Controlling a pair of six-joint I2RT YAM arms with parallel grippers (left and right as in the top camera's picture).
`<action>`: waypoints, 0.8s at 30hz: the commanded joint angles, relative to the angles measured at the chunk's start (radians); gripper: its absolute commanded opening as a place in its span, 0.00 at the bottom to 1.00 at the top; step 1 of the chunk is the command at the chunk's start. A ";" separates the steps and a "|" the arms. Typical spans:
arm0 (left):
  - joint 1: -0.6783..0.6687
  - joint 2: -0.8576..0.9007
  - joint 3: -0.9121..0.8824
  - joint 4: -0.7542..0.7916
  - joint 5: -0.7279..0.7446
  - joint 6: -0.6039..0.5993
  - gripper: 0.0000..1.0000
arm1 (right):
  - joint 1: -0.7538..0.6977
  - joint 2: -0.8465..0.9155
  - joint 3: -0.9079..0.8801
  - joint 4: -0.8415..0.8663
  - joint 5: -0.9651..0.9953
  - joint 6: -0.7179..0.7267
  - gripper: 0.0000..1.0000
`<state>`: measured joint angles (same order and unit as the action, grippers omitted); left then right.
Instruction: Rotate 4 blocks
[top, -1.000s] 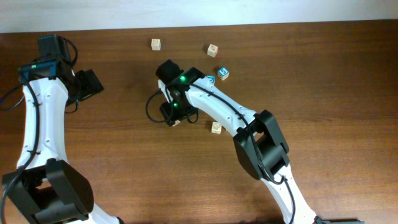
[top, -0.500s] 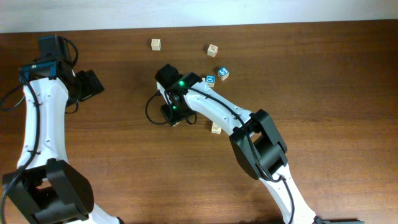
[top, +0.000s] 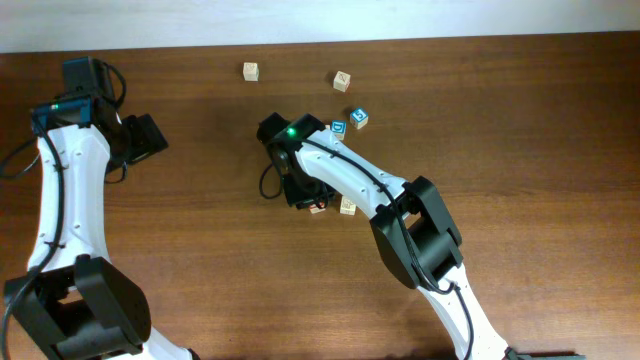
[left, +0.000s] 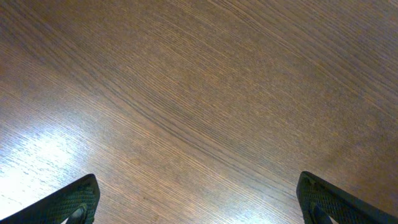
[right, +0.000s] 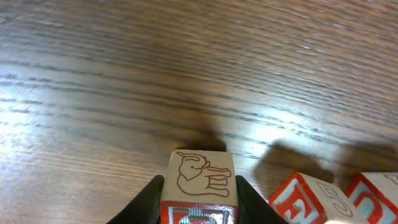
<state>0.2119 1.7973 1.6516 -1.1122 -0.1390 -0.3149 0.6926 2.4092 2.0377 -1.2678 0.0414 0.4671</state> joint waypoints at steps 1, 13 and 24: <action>0.002 0.010 0.021 -0.009 -0.001 -0.006 0.99 | -0.029 -0.016 -0.026 -0.009 0.062 0.074 0.32; -0.001 0.010 0.021 -0.023 0.045 -0.006 0.99 | -0.077 -0.017 -0.025 -0.090 0.006 0.114 0.49; -0.001 0.010 0.021 -0.023 0.045 -0.006 0.99 | -0.128 -0.018 0.285 -0.003 -0.011 -0.174 0.78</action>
<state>0.2119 1.7973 1.6516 -1.1336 -0.1013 -0.3149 0.5735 2.4077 2.2990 -1.3197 0.0292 0.3893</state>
